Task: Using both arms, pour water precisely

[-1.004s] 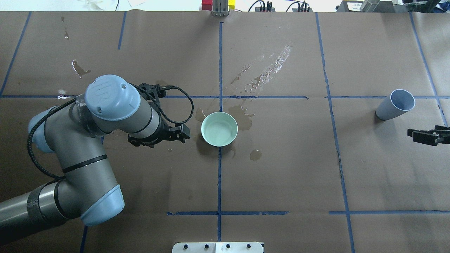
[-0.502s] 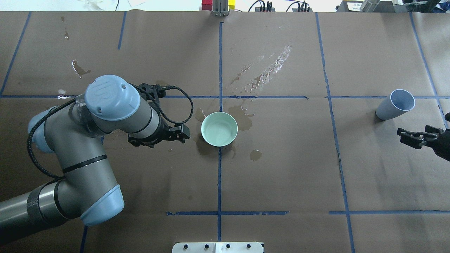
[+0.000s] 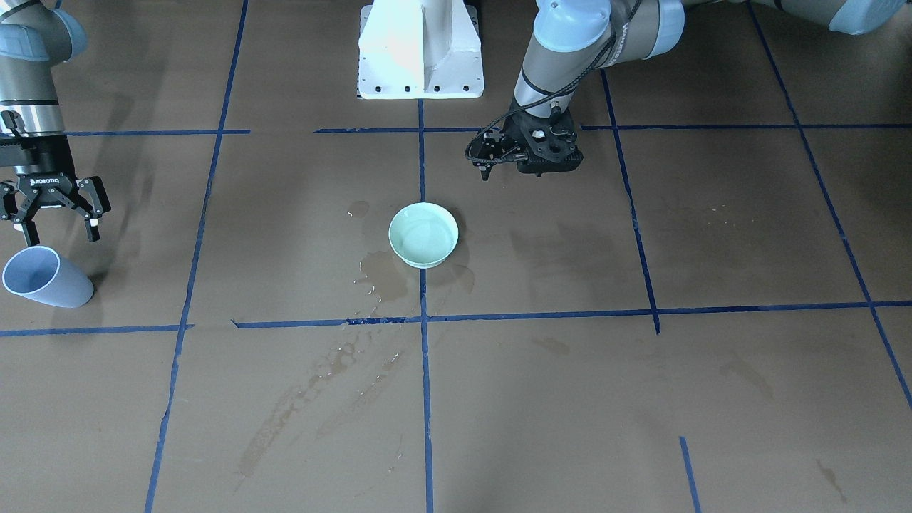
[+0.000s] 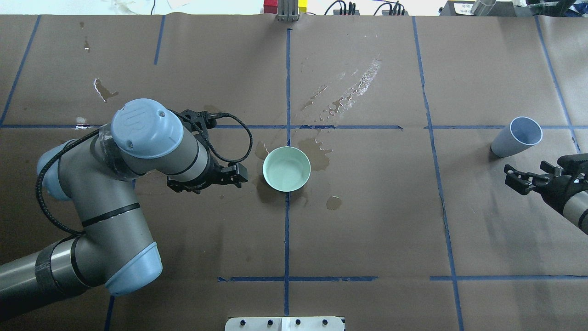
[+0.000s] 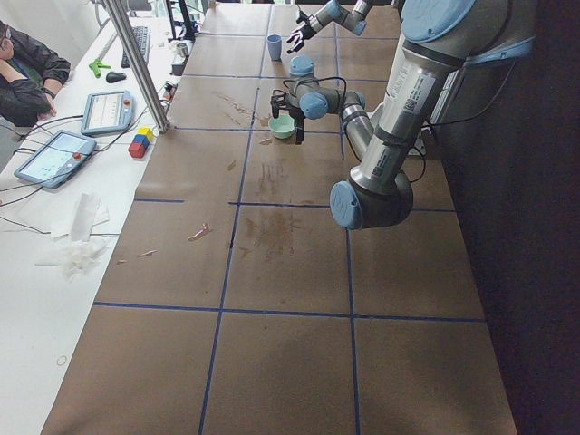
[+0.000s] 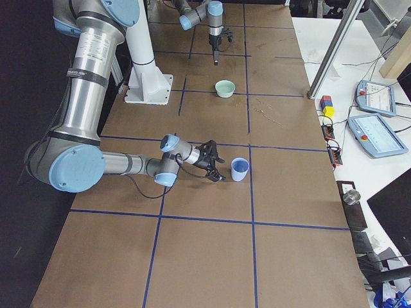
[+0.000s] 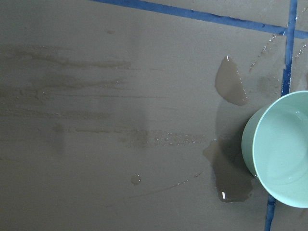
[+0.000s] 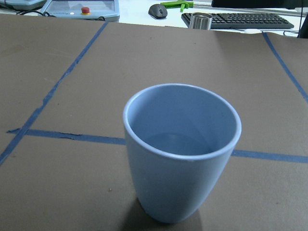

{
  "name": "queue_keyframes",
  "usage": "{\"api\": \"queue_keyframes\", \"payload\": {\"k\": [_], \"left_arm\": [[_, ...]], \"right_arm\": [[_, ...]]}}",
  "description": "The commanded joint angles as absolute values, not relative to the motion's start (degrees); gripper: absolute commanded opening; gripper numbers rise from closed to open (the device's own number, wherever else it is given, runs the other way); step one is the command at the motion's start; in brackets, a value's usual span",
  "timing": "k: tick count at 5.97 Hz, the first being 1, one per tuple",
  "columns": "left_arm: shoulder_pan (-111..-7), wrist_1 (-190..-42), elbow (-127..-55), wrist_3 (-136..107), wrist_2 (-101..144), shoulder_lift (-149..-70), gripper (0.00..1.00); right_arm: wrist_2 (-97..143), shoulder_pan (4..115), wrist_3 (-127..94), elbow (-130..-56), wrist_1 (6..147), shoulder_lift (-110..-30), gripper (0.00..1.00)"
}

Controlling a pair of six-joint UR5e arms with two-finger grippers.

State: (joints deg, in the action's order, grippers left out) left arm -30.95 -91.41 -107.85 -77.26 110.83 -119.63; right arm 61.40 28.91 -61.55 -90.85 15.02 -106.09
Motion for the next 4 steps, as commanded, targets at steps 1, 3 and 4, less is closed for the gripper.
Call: {"api": "queue_keyframes", "payload": {"k": [1, 3, 4], "left_arm": [[-30.94, -91.41, -107.84, -77.26, 110.83, -119.62, 1.0], [-30.94, -91.41, -107.84, -77.26, 110.83, -119.62, 1.0], [-30.94, -91.41, -107.84, -77.26, 110.83, -119.62, 1.0]], "right_arm": [[57.41, 28.48, -61.0, -88.69, 14.24, -104.59, 1.0], [55.73, 28.56, -60.82, -84.57, 14.06, -99.95, 1.0], [55.72, 28.65, -60.73, -84.55, 14.06, -99.76, 1.0]]}}
